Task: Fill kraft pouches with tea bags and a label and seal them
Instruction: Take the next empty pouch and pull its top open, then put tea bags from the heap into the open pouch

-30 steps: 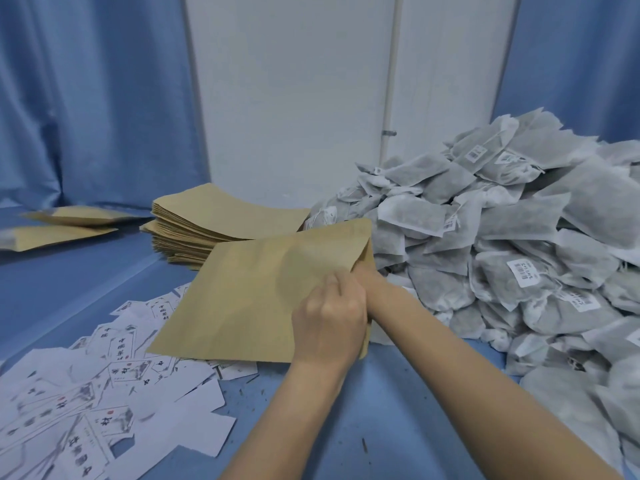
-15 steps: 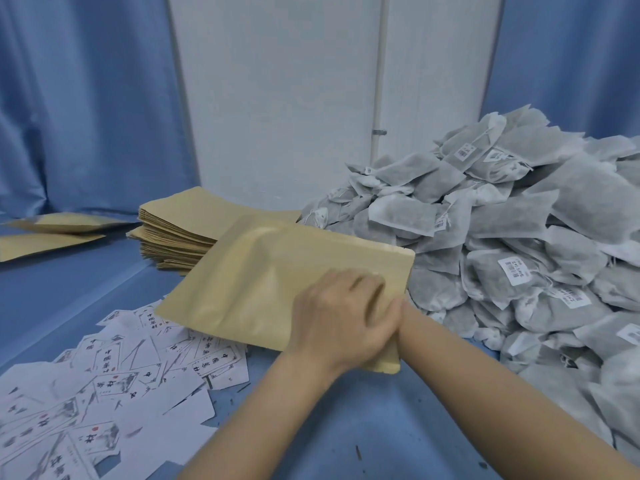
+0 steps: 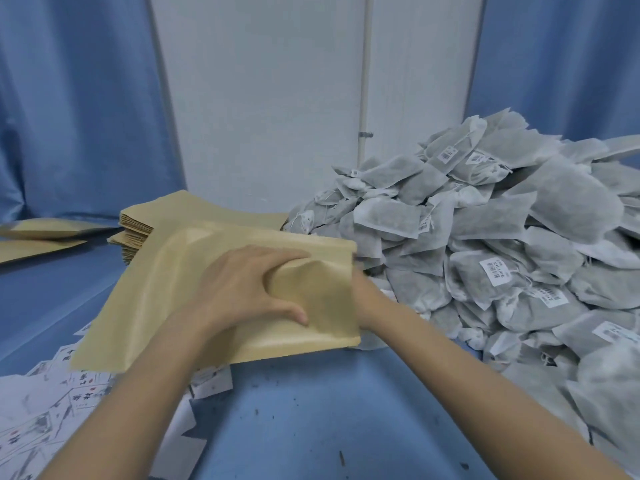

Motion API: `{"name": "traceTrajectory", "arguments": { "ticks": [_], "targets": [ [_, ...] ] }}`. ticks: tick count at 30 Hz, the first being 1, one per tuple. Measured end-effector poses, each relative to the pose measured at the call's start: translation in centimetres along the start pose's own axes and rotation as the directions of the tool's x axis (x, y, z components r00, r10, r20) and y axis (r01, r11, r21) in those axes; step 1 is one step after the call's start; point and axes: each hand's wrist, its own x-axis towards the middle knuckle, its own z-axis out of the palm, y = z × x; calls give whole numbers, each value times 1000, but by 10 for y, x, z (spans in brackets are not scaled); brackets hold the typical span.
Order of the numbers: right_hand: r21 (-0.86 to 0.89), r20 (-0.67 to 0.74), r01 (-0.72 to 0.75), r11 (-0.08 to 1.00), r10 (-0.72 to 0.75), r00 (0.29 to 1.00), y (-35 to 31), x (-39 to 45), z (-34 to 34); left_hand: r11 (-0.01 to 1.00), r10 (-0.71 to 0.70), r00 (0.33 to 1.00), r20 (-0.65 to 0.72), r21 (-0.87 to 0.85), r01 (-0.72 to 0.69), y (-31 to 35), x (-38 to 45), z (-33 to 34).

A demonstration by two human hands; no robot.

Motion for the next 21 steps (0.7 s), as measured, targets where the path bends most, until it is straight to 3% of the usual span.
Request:
{"name": "traceTrajectory", "arguments": {
  "ticks": [2,4,7,10,15,18,21],
  "targets": [
    [-5,-251,49,999,-49,967,13,-10,-4,991,-97,995,-3,-98,96,-12,-8,0],
    [36,-387,-103,994,108,916,35,-32,-9,967,-175,985,3,-186,173,-20,-14,6],
    [-83,-216,-433,897,408,887,70,-53,-7,940,-232,972,40,-250,234,-26,-20,17],
    [-282,-22,-397,873,408,913,79,-62,2,936,-215,972,92,-266,232,-30,-21,26],
    [-400,-25,-380,834,404,914,84,-57,10,940,-196,972,128,-259,224,-42,-20,30],
    [-135,-129,-397,908,381,916,84,-58,7,931,-215,969,126,-274,242,-47,-22,34],
    [253,-330,-343,905,414,848,78,-60,-5,929,-225,968,114,-275,249,-47,-22,42]
  ]
}}
